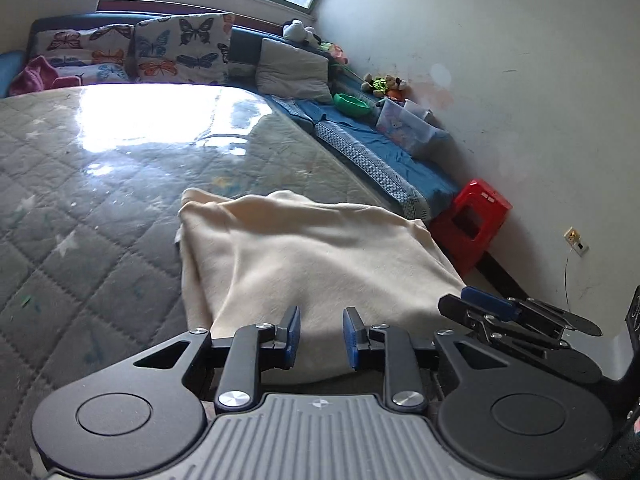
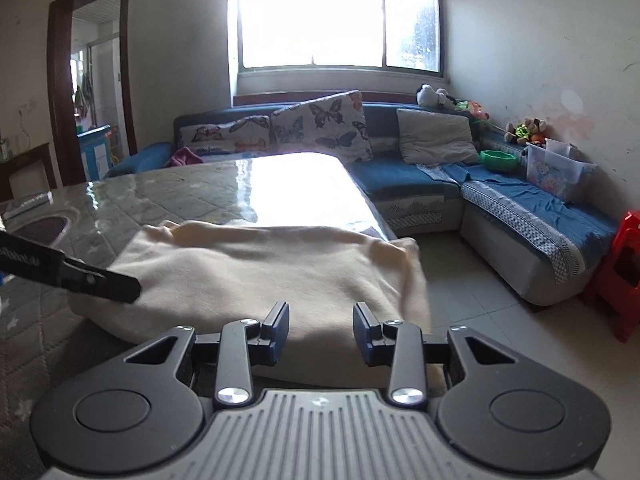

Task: Fold clothes
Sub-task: 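Lower the folded edge onto the sweatshirt bundle with both tools, then open both tools and release the sweatshirt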

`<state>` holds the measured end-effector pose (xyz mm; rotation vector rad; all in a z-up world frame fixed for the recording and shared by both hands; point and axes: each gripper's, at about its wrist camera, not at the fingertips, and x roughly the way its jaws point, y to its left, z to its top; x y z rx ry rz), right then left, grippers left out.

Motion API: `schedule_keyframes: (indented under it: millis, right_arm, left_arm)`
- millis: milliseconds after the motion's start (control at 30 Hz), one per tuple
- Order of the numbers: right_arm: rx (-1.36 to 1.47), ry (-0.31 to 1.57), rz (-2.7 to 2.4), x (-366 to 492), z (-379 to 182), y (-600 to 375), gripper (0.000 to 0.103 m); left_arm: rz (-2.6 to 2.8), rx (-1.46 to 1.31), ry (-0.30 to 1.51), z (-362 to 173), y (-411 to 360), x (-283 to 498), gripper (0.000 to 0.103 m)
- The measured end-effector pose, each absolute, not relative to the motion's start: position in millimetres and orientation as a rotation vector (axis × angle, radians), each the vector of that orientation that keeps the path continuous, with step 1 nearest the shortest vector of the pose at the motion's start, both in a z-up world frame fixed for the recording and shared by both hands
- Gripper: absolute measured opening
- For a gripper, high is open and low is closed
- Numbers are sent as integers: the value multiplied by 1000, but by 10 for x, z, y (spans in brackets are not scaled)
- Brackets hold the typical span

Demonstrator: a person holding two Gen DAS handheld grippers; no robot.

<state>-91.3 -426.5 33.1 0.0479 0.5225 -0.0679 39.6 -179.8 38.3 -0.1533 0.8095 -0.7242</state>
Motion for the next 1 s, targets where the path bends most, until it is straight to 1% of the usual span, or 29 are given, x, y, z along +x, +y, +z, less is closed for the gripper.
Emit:
schedule_keyframes:
  millis: [200,267,300,333,400,433,467,533,567,600,633,667,700,767,900,967,1000]
  right_arm:
    - [4,545,-49,-843,227,-4069,35]
    - [-7,536,-57,-877,251,-4032,35]
    - [-3,532,-57,-899,277,-4028,37]
    - [1,532,-57,-925,294,-4022,43]
    - [6,529,-57,-965,316,-4009,47]
    - [9,527,-56,-993,331,-4000,47]
    - [20,531,-49,-1026,338,-3985,50]
    - [43,539,-38,-1091,346,-3947,60]
    - [45,540,-34,-1121,343,-3916,62]
    - [47,541,-30,-1152,340,-3885,65]
    - [48,543,-30,-1178,337,-3849,72]
    - [48,547,-29,-1206,332,-3809,76]
    - [47,549,-29,-1232,325,-3773,81]
    - [43,553,-29,-1272,321,-3710,83]
    - [51,559,-25,-1348,330,-3601,93]
    - [49,555,-27,-1394,339,-3552,98]
    - [50,555,-26,-1414,343,-3529,101]
  left_arm:
    - [-711,-177,814,363,-1730,344,26]
    - [-707,-179,809,384,-1671,297,27]
    - [-699,-180,813,388,-1635,275,28]
    - [-689,-181,823,387,-1604,256,32]
    - [-671,-184,841,376,-1539,219,34]
    - [-659,-178,851,365,-1508,196,37]
    - [-645,-167,858,355,-1483,171,42]
    - [-618,-140,857,338,-1431,108,45]
    - [-607,-125,853,332,-1407,75,46]
    - [-596,-111,847,326,-1386,39,47]
    - [-588,-97,841,321,-1364,4,53]
    - [-585,-86,836,314,-1340,-30,56]
    - [-582,-75,831,308,-1317,-64,58]
    - [-575,-56,824,307,-1277,-127,67]
    - [-560,-27,794,325,-1207,-261,74]
    - [-548,-24,781,339,-1165,-312,81]
    - [-542,-22,774,345,-1146,-337,83]
